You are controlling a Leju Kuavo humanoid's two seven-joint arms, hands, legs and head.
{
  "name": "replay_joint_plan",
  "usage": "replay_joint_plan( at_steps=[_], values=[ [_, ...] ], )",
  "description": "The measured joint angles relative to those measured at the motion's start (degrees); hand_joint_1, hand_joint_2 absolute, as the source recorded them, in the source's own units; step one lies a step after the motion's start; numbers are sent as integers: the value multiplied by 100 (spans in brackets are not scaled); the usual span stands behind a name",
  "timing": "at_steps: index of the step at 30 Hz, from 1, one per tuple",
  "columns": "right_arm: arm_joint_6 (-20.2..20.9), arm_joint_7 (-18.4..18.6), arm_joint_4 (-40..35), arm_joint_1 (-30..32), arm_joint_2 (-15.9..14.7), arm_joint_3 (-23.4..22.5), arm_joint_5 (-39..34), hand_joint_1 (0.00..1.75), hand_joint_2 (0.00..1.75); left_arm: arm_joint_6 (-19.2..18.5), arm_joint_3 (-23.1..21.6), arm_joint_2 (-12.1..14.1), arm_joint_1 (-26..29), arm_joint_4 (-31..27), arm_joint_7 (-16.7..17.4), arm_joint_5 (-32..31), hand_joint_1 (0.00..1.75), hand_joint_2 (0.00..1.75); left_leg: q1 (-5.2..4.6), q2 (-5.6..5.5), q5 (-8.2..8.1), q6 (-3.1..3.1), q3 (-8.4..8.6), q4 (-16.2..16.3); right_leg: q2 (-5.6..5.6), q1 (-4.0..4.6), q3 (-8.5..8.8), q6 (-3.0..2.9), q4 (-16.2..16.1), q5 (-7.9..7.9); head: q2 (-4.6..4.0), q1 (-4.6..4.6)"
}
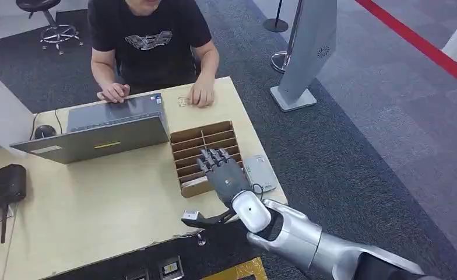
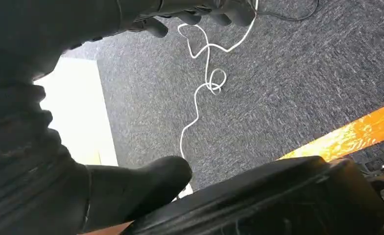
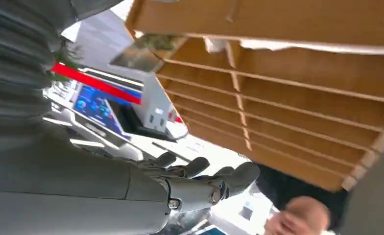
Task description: Pass the card to the sensor for recognition and then transmit it.
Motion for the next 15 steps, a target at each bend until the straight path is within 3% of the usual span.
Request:
replay_joint_plan(
  at_steps=[15],
  values=[
    [-72,253,282,212,-151,-557,20,0,175,48,0,0,4,0,37,63,0,175,0,1,0,0,0,0,2,0,0,0,0,0,0,-2]
  ],
)
